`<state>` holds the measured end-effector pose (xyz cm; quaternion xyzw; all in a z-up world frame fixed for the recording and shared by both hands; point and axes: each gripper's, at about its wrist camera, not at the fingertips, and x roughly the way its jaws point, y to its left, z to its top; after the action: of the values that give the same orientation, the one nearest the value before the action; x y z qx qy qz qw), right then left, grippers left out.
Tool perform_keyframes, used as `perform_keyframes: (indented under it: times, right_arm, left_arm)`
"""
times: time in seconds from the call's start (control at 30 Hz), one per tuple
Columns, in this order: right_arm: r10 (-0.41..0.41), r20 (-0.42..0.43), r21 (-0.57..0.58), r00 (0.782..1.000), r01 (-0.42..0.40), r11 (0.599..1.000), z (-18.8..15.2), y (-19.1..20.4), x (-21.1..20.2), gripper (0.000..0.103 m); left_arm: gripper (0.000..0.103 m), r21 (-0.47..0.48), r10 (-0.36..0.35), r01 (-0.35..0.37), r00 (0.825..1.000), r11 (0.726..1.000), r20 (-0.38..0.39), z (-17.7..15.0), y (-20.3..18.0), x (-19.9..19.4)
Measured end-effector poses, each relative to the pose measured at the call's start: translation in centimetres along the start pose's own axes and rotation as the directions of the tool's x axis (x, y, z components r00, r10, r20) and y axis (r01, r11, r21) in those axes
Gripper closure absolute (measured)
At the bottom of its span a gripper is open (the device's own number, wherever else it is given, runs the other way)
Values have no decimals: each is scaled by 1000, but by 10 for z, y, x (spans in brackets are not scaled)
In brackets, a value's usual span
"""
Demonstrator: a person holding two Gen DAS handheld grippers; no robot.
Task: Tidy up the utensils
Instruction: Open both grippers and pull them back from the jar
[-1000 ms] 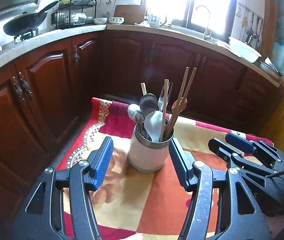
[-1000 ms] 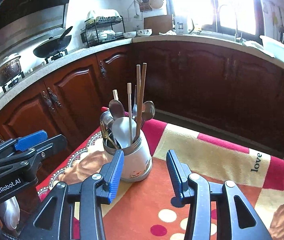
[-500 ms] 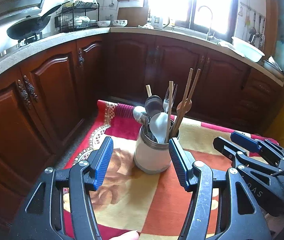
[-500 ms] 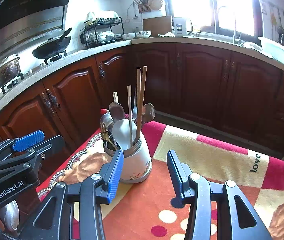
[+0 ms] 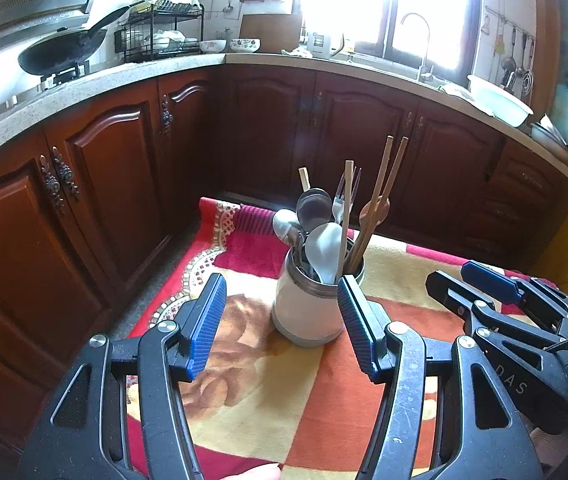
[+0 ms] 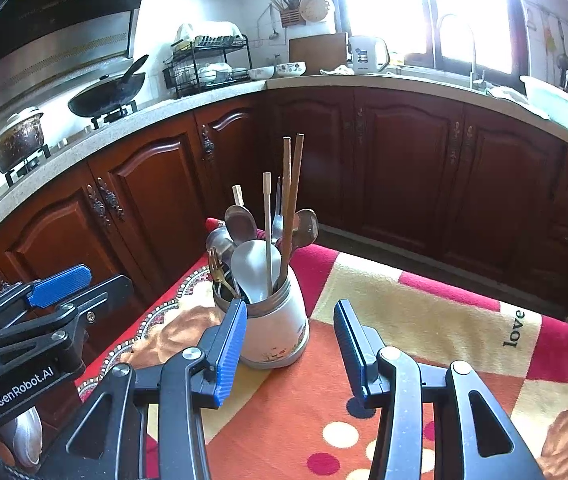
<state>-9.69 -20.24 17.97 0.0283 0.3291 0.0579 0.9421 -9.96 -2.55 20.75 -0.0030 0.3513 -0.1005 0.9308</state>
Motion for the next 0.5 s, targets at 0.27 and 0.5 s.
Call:
perform_keyframes:
  times: [0.27,0.5]
  right_arm:
    - [4,3,-10,1000,-4,1000,1,6,1,60]
    - [5,2,-13,1000,-5,1000,0,9,1,60]
  left_arm:
    - [45,0,8,-8,1000,1000,6,0,1,-2]
    - [45,1,16,-16,1000,1000,11,-1,1,-5]
